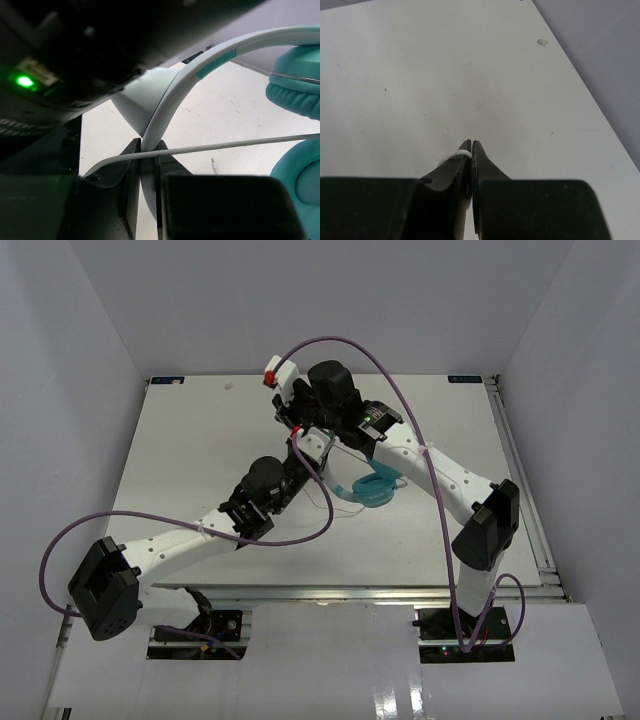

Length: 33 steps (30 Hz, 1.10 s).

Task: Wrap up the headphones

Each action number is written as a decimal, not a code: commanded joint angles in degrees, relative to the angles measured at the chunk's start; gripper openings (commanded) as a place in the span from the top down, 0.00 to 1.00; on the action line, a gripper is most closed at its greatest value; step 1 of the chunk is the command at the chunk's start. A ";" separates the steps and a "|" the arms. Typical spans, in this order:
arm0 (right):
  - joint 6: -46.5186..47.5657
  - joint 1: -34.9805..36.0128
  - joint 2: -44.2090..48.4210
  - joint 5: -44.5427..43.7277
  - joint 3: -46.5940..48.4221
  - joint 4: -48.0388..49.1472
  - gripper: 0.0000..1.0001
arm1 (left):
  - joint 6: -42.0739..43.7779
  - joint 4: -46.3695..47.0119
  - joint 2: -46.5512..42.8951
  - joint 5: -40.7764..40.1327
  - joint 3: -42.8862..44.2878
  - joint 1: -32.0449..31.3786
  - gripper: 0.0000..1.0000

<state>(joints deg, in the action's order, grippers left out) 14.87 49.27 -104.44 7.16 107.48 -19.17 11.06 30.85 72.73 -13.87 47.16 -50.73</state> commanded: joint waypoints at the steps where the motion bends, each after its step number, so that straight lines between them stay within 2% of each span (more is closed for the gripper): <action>1: 5.00 1.36 -0.32 3.20 2.47 -0.17 0.92 | 4.78 0.66 -1.54 11.96 4.52 -0.42 1.00; 7: 6.34 0.98 1.56 1.46 0.44 1.13 0.92 | 4.49 -2.64 -3.25 12.33 4.87 -0.42 1.00; 11: 6.54 -0.74 3.60 3.30 -0.40 2.21 0.92 | 2.39 -3.35 -4.91 10.65 3.33 -0.42 1.00; 23: 3.66 -12.44 12.65 12.64 -6.94 8.80 0.92 | -4.94 -5.83 -11.03 9.02 -2.33 -0.33 1.00; 33: 2.55 -13.37 16.37 14.92 -8.56 10.13 0.92 | -6.94 -9.73 -9.12 9.52 -1.83 0.60 1.00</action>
<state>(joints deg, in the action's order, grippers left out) 18.61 35.96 -90.77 20.49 100.19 -13.60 7.16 20.46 64.38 -5.52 44.58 -50.59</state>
